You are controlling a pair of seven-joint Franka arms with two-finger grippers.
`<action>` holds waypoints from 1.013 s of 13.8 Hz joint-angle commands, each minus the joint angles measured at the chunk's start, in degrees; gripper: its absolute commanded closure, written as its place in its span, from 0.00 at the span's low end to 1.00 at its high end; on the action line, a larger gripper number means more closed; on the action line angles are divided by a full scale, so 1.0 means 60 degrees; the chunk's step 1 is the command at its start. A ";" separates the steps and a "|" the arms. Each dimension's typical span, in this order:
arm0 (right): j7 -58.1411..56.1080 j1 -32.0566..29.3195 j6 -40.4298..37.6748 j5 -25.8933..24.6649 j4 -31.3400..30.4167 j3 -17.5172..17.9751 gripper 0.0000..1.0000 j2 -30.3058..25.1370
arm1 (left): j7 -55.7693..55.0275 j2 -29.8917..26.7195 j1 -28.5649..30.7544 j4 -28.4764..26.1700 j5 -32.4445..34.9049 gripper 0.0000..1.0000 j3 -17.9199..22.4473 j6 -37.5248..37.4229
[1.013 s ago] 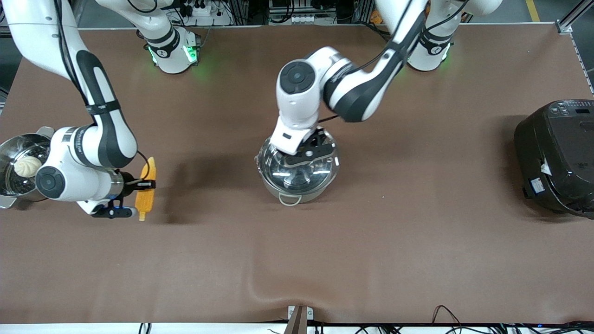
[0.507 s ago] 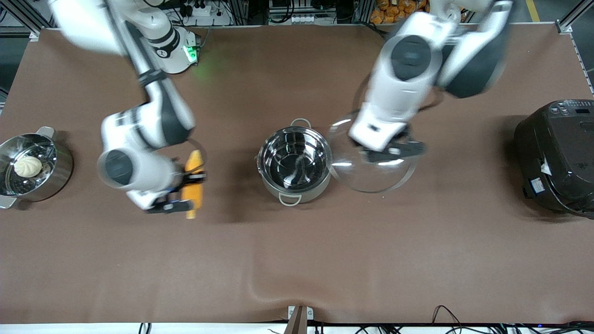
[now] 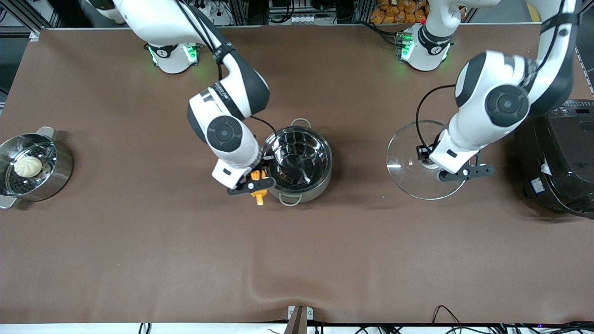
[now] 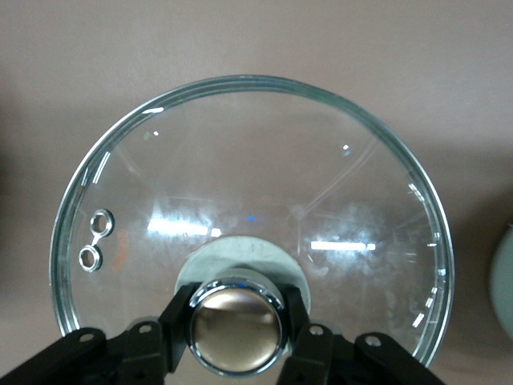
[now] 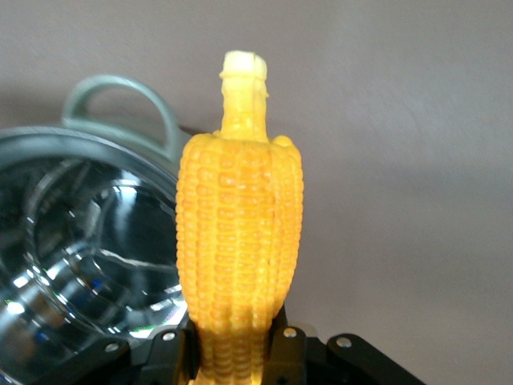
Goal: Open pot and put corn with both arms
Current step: 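Move the corn over the open pot with the right gripper and lower it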
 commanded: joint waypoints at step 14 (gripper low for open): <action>0.0853 0.1488 0.0209 -0.0648 0.0490 -0.0139 0.95 0.0891 | 0.0077 -0.0078 0.0450 -0.3483 0.0621 1.00 -0.0123 0.4120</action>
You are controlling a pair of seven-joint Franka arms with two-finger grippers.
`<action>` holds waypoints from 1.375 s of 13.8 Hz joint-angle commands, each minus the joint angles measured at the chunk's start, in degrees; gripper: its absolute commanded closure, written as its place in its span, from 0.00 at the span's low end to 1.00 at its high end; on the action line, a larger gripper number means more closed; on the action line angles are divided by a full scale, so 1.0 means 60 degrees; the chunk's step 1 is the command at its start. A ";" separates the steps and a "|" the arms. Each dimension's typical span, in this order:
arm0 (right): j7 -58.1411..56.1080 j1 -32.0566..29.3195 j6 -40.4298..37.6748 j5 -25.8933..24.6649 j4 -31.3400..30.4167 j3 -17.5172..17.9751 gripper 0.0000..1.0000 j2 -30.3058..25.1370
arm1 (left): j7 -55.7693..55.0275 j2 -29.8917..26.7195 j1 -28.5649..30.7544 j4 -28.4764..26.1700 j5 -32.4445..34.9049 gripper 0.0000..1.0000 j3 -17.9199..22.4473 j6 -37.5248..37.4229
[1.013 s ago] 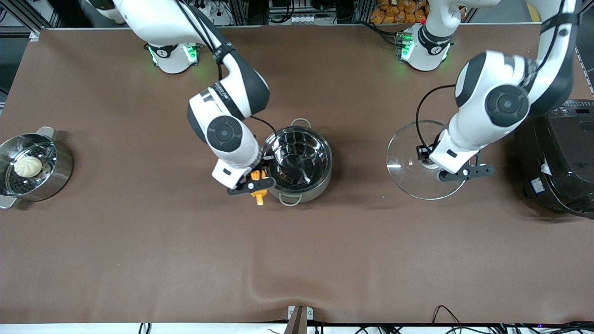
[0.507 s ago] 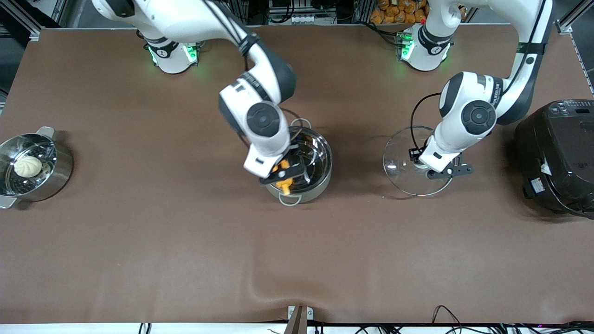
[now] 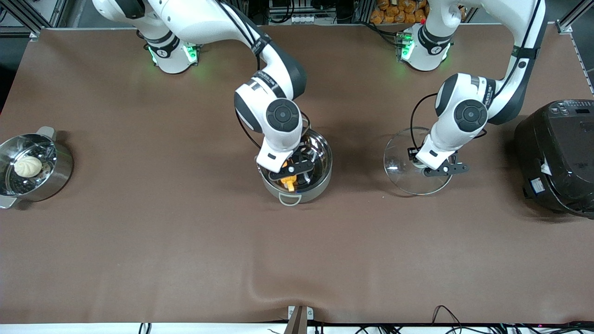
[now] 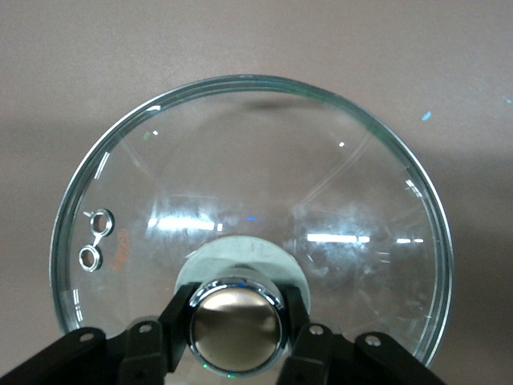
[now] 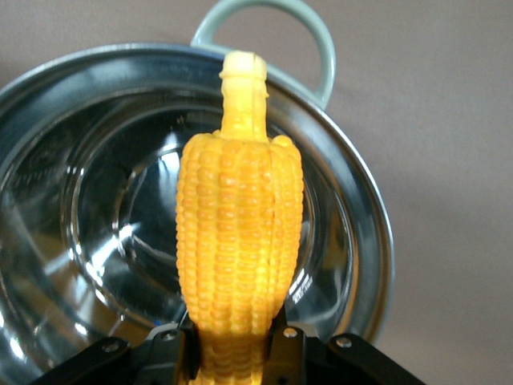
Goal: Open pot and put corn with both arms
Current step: 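Move the corn over the open pot with the right gripper and lower it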
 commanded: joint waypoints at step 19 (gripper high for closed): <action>0.0457 -0.0402 -0.0534 0.0005 0.0169 0.0055 0.00 -0.0325 | 0.0062 0.1031 0.0811 -0.0549 0.0225 0.52 -0.0103 0.2751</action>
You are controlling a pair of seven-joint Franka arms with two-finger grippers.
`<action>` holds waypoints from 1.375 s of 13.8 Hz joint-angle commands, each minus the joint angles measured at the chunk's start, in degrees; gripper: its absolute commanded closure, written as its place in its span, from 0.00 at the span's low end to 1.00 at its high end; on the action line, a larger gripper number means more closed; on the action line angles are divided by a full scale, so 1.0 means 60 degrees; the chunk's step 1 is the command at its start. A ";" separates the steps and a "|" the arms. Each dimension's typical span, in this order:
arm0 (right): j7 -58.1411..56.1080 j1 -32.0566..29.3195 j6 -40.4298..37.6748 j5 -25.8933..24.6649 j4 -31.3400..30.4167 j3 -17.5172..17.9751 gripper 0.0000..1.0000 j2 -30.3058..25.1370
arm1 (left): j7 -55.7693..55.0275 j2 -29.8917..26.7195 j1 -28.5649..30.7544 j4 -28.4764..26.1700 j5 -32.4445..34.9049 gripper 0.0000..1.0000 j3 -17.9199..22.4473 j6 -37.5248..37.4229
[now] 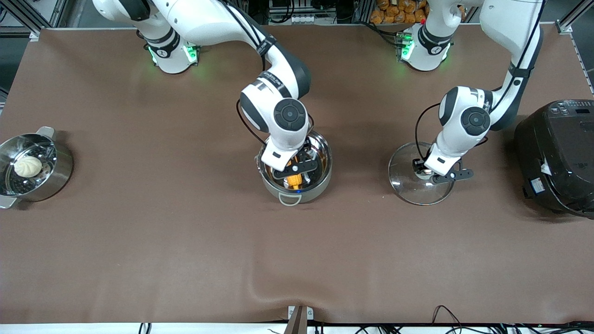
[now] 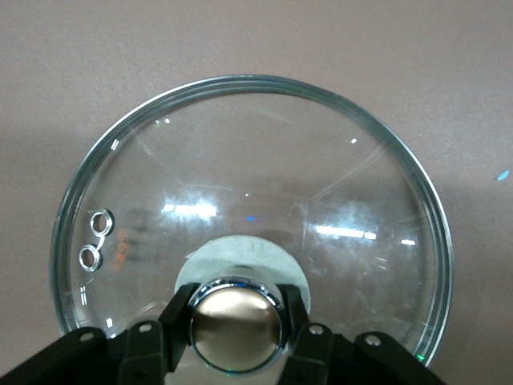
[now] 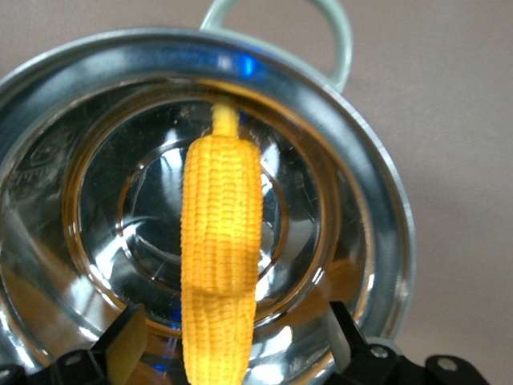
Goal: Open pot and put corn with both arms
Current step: 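Move the corn over the open pot with the right gripper and lower it, then open the right gripper to drop the corn while the left gripper sets the lid down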
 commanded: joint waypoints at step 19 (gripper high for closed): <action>-0.4850 -0.7092 -0.2083 -0.0448 -0.4161 0.0054 0.00 -0.6816 | 0.1467 -0.2426 0.0156 0.7003 0.0292 0.00 -0.0374 -0.9368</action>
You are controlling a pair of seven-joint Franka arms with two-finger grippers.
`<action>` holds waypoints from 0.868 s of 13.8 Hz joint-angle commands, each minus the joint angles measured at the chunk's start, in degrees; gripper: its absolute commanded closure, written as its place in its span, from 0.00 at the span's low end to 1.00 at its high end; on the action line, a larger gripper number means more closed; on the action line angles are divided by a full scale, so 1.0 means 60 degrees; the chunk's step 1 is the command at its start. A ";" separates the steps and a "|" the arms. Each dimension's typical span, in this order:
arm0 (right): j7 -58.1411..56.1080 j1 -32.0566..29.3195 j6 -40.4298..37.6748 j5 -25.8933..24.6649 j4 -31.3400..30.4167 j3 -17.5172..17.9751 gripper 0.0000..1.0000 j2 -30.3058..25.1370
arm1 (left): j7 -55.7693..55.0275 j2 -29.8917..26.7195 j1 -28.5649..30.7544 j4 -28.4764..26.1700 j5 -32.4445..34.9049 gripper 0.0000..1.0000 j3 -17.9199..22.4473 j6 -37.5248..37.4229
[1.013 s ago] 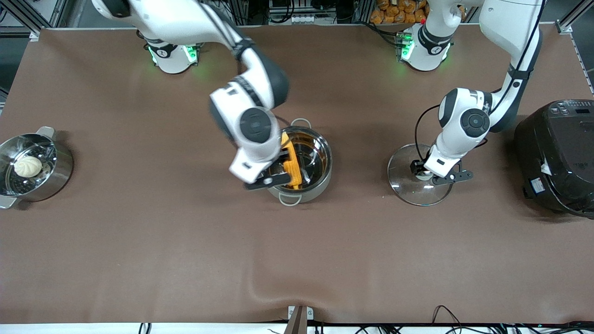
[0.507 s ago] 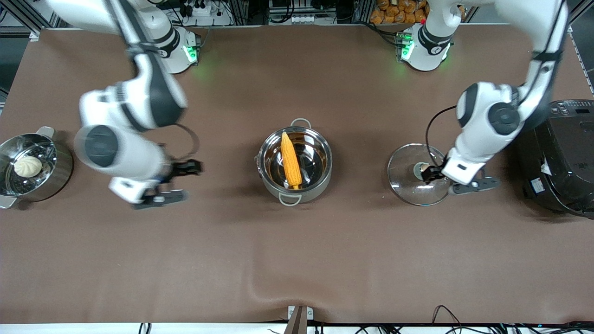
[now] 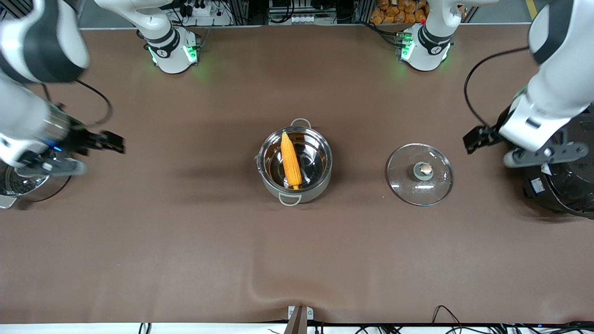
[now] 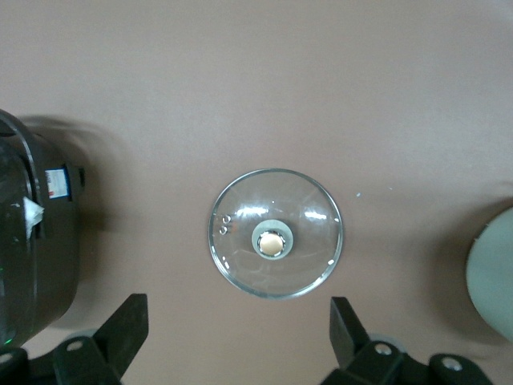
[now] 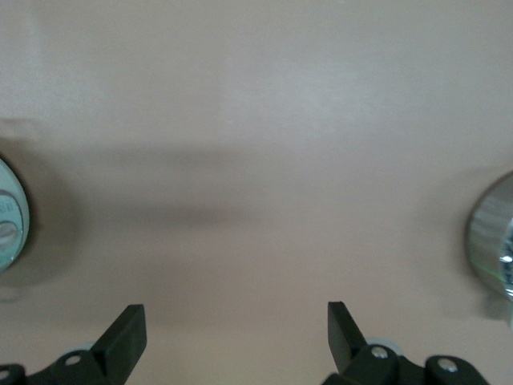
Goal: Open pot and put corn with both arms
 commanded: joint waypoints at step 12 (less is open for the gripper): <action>-0.1295 -0.0895 -0.1454 0.0039 0.0617 0.0088 0.00 -0.0935 | 0.0154 -0.0381 0.0519 0.0525 -0.0210 0.00 -0.0339 -0.0537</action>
